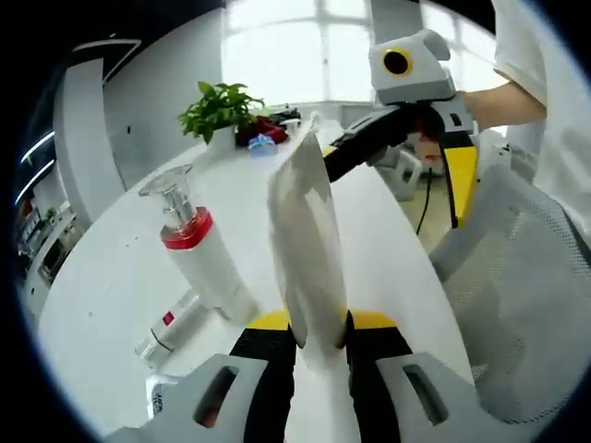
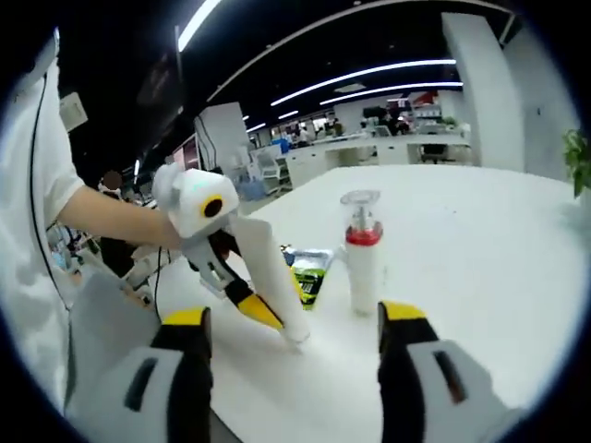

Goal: Arrange the skincare products in the storage area until every visible bottle or jar stands upright without overlapping.

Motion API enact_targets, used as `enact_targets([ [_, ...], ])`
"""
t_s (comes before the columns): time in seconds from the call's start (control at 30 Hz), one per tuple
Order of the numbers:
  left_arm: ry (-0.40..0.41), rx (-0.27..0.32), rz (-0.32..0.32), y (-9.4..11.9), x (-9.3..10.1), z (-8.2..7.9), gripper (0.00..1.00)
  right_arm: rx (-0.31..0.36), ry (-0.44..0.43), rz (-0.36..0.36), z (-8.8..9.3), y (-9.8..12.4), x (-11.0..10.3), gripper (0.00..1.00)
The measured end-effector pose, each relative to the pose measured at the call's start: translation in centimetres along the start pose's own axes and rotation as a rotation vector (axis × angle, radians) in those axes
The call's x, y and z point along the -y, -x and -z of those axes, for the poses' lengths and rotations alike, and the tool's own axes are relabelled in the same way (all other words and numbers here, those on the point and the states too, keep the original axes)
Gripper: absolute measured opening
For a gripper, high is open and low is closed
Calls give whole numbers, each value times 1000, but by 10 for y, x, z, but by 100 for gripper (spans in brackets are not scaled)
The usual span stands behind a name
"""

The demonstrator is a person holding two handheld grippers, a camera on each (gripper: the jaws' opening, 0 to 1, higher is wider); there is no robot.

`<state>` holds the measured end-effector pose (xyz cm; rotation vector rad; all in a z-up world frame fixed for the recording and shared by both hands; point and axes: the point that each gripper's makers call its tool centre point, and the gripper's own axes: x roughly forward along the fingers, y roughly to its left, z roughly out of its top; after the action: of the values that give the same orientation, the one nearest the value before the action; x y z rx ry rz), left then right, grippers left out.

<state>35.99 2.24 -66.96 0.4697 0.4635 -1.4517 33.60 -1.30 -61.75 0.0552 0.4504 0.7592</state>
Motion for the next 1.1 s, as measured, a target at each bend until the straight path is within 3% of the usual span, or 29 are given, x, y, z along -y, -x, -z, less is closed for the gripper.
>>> enact_targets([
  [0.73,-14,20,-19,0,-73,2,18,-1,-59,87,14,17,12,78],
  [1.1,8,36,-23,-4,-91,0,18,-3,-67,123,17,22,18,79],
])
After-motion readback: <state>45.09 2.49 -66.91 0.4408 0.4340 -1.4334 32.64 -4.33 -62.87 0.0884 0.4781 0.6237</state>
